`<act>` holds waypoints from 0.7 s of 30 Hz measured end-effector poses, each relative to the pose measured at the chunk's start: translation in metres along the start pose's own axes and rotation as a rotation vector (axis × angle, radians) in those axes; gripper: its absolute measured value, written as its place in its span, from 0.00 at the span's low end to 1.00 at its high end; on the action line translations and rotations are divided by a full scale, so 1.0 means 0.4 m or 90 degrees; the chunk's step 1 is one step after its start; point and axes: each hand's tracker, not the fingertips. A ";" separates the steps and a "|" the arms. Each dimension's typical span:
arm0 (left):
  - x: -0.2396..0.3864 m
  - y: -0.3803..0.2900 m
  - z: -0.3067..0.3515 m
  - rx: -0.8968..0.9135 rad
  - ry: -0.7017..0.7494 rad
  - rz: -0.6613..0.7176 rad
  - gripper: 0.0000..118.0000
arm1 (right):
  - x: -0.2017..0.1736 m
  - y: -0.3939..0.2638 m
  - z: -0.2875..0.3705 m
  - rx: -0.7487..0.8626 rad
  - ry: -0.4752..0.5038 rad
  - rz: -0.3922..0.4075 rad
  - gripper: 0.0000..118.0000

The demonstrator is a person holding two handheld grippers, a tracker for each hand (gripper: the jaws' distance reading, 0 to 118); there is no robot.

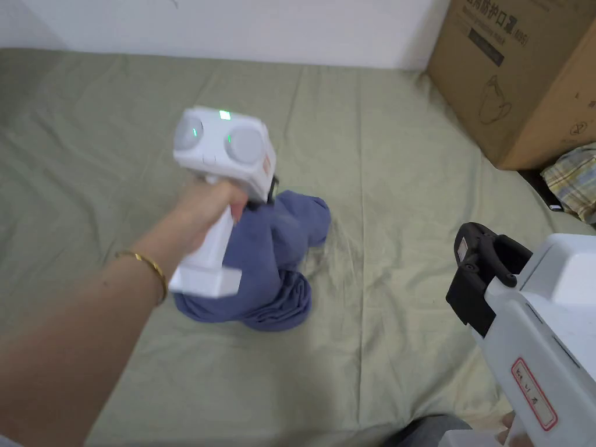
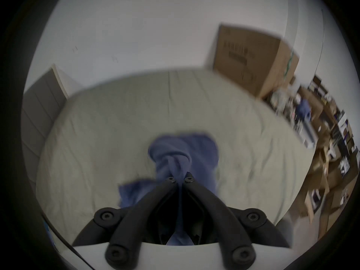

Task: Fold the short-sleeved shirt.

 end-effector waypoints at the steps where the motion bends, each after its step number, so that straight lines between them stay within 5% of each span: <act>1: 0.012 -0.042 -0.052 -0.036 -0.002 -0.004 0.00 | 0.001 -0.002 -0.008 -0.004 -0.001 0.000 0.00; 6: 0.050 -0.174 -0.196 -0.118 0.000 0.002 0.00 | 0.003 -0.013 -0.046 -0.023 0.001 0.002 0.00; 11: 0.002 -0.125 -0.083 -0.073 -0.057 0.106 0.56 | -0.008 -0.013 -0.070 -0.032 0.012 0.003 0.00; 12: -0.020 -0.105 -0.044 -0.035 -0.072 0.134 0.74 | -0.012 -0.010 -0.076 -0.031 0.017 0.006 0.00; 14: -0.066 -0.071 0.065 0.075 -0.091 0.160 0.92 | -0.023 -0.002 -0.085 -0.024 0.028 0.014 0.00; 21: -0.173 -0.086 0.444 0.454 0.117 0.122 0.93 | -0.076 0.038 -0.106 0.021 0.049 0.033 0.00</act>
